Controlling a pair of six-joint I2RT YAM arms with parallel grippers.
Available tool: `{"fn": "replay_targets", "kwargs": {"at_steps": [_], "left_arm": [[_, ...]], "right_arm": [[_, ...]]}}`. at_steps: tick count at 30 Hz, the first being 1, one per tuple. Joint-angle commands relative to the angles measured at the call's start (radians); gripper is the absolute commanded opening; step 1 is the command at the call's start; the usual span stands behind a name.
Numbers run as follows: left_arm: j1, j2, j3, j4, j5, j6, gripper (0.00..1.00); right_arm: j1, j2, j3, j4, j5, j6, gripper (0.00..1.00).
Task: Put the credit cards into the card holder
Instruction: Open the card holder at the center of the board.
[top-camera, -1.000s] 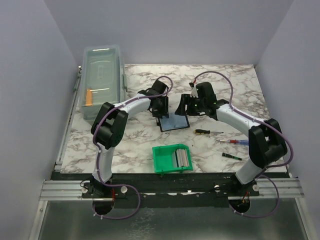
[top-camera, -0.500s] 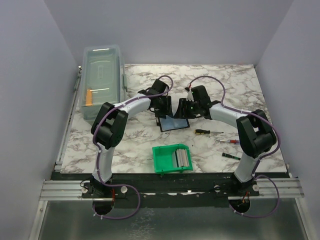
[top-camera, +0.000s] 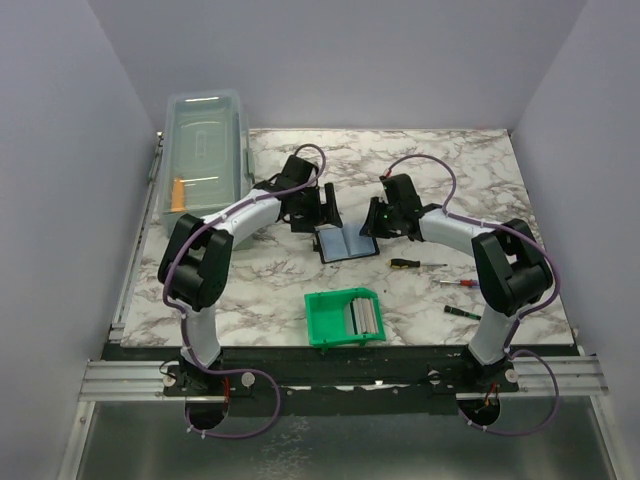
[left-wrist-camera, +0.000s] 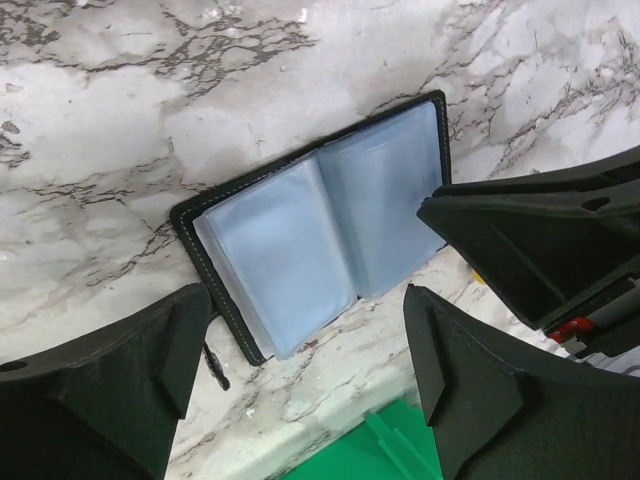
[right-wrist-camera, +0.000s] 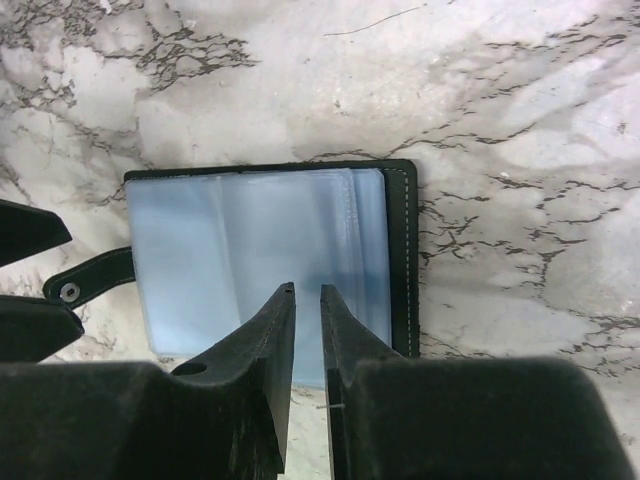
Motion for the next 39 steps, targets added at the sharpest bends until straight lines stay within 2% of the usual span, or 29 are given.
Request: {"fn": "replay_targets", "kwargs": {"at_steps": [1,7,13,21,29,35,39], "left_arm": [[0.013,0.007,-0.045,0.073,0.094,-0.062,0.85],[0.011,0.034,-0.067,0.098,0.088,-0.074,0.88],[0.004,0.071,-0.065,0.125,0.112,-0.089,0.84],[0.001,0.076,-0.057,0.136,0.141,-0.102,0.84],[-0.033,0.035,-0.022,0.175,0.188,-0.134,0.7],[-0.062,0.043,0.024,0.18,0.192,-0.154,0.67],[-0.079,0.091,0.076,0.185,0.213,-0.165,0.68]], "right_arm": [[-0.005,0.01,-0.017,-0.008,0.062,0.015,0.19],[-0.007,-0.001,-0.012,-0.007,0.044,0.006,0.19],[-0.006,-0.006,-0.016,-0.006,0.039,0.003,0.19],[-0.007,-0.01,-0.02,-0.005,0.035,0.001,0.19],[-0.009,-0.031,-0.042,-0.007,0.052,0.007,0.19],[-0.027,-0.078,-0.059,-0.047,0.101,0.008,0.21],[-0.028,-0.133,-0.048,-0.137,0.208,-0.033,0.25]]}}
